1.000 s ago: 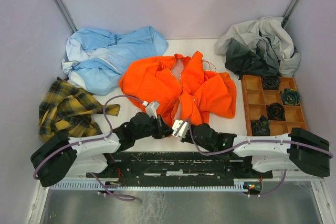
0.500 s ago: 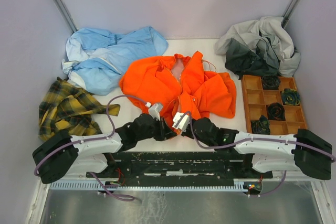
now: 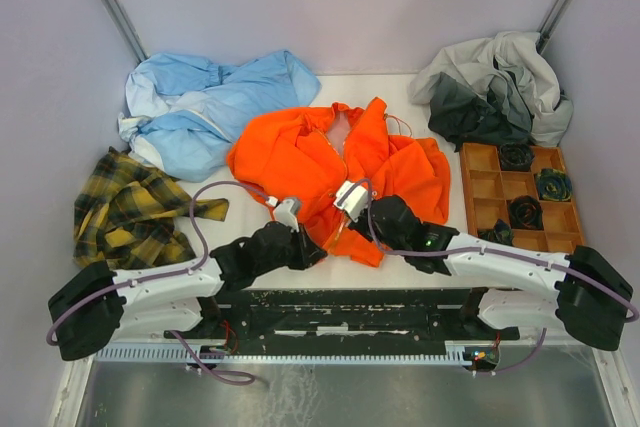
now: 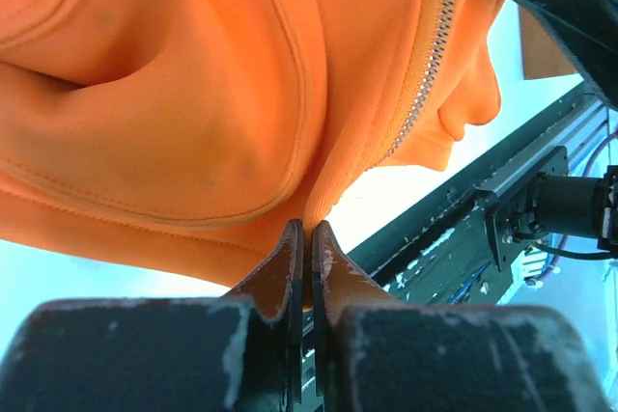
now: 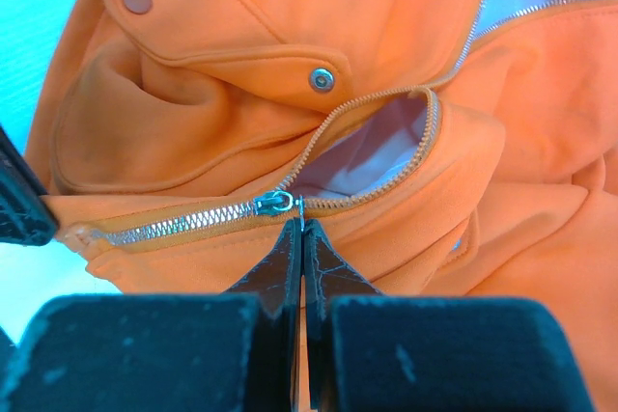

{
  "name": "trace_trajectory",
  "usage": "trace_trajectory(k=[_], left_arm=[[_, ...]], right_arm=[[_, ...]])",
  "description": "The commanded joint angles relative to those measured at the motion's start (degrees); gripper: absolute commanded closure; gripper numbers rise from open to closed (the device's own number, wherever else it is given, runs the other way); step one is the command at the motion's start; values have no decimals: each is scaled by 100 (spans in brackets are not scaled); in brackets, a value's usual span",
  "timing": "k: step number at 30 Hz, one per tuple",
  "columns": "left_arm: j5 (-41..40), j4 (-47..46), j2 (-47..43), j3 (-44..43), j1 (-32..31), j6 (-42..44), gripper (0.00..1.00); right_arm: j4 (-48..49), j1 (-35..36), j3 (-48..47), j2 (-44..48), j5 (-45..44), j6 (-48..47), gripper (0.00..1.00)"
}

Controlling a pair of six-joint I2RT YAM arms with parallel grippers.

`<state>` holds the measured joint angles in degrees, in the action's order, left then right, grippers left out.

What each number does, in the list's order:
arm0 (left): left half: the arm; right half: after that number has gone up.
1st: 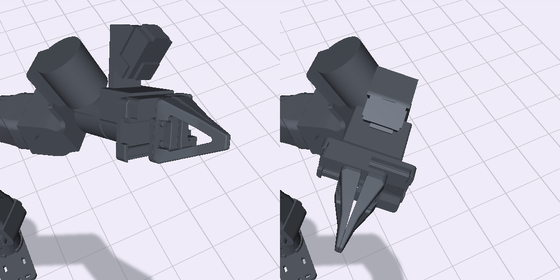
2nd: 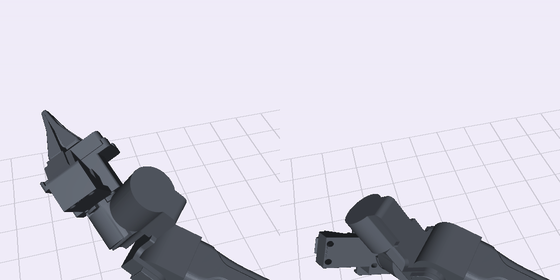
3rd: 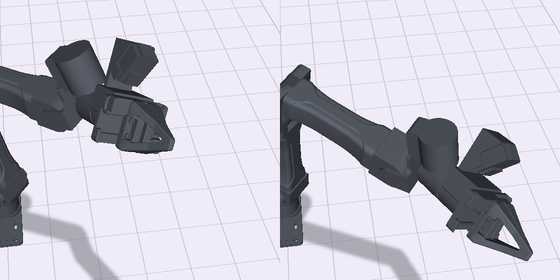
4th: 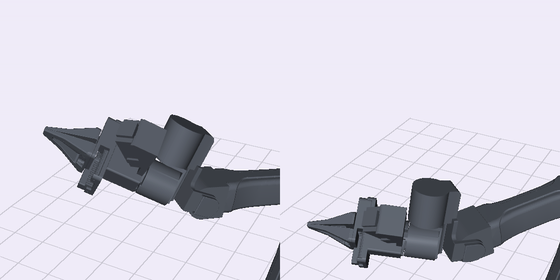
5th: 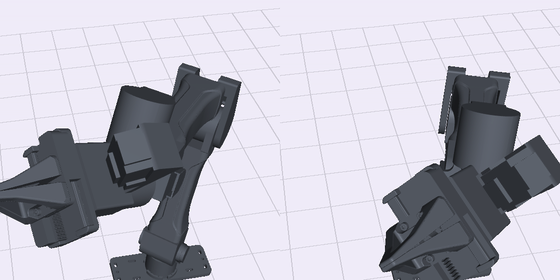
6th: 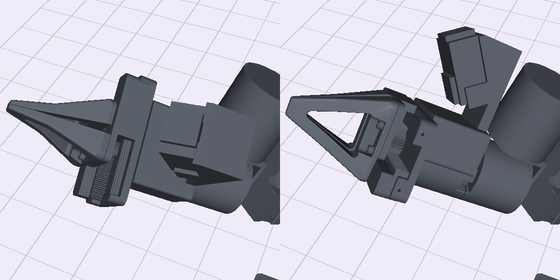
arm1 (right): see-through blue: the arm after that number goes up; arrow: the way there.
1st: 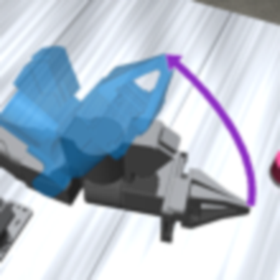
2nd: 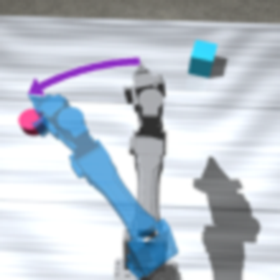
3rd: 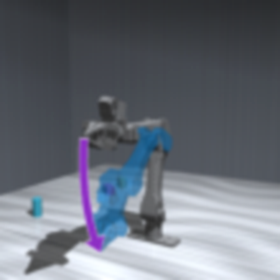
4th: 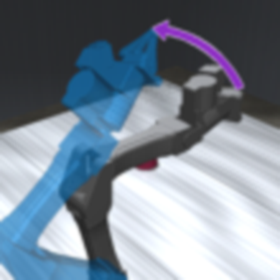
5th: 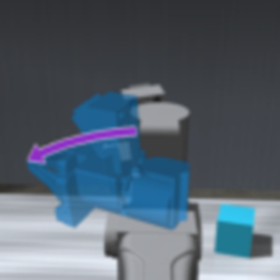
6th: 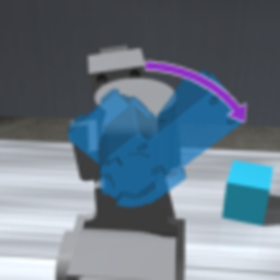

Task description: Zip up the jacket

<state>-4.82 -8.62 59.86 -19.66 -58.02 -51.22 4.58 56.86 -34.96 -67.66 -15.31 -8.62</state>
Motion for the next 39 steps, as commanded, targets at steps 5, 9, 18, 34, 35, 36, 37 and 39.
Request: trace_trajectory(k=[5, 9, 18, 34, 35, 36, 37, 39], left_arm=[[-437, 891, -410, 15, -66, 392, 87], [-516, 798, -1023, -50, -64, 511, 64], [-995, 779, -1258, -757, -46, 943, 38], [-506, 405, 522, -1388, 45, 1289, 97], [-469, 478, 447, -1301, 45, 1290, 97], [-460, 547, 360, -1201, 45, 1267, 97], [-459, 612, 254, -1068, 41, 1233, 97], [-492, 733, 7, -805, 44, 1128, 97]], right_arm=[[-27, -110, -492, 286, 854, -76, 100], [-282, -111, -667, 247, 1266, -148, 100], [-152, -105, -576, 350, 1539, -71, 100], [-55, -114, -525, 559, 580, -61, 100], [-30, -120, -535, 559, 394, -73, 100], [-9, -143, -558, 553, 210, -73, 100], [28, -172, -582, 538, 29, -65, 100], [128, -259, -626, 509, -257, -31, 100]])
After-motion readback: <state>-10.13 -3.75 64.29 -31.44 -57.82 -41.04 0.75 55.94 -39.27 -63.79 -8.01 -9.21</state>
